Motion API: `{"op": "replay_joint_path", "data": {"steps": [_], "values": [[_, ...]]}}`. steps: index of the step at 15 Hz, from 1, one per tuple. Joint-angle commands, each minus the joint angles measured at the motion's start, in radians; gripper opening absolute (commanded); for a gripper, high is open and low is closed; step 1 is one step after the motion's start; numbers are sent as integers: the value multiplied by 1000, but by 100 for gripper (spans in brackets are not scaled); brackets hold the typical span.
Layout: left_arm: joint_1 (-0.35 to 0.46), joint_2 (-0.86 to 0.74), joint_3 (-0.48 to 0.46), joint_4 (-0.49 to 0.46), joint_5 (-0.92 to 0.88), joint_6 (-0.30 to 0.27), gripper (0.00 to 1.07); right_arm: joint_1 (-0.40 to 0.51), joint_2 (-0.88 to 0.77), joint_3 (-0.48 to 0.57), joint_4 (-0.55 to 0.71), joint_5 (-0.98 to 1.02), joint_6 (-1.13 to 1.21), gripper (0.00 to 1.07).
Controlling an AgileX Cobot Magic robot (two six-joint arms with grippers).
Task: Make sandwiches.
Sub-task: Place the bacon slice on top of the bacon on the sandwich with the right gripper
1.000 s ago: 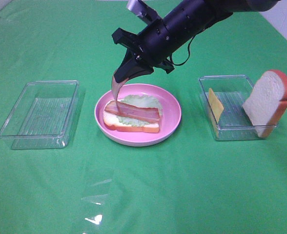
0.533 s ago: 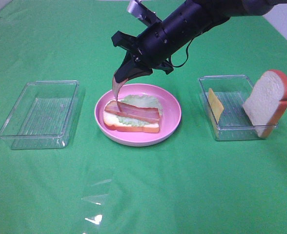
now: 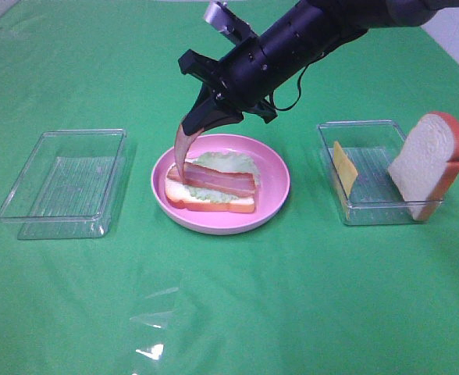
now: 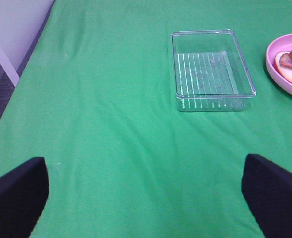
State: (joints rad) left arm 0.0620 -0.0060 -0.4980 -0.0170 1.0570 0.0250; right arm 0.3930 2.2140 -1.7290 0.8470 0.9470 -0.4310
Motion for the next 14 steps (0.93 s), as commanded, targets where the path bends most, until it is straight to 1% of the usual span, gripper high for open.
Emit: {"op": "replay_joint_path", "data": {"steps": [1, 3, 7, 9, 14], "values": [[-8, -15, 3, 1, -7, -6, 100, 1, 20, 3, -4, -2, -8, 0], [-8, -15, 3, 1, -7, -6, 100, 1, 41, 3, -13, -4, -6, 0], [-8, -15, 3, 1, -7, -6, 100, 1, 46, 2, -239, -92, 96, 0], [-8, -15, 3, 1, -7, -6, 100, 1, 46, 2, -309, -121, 129, 0], [-8, -15, 3, 1, -7, -6, 100, 1, 45, 2, -376, -143, 150, 0]]}}
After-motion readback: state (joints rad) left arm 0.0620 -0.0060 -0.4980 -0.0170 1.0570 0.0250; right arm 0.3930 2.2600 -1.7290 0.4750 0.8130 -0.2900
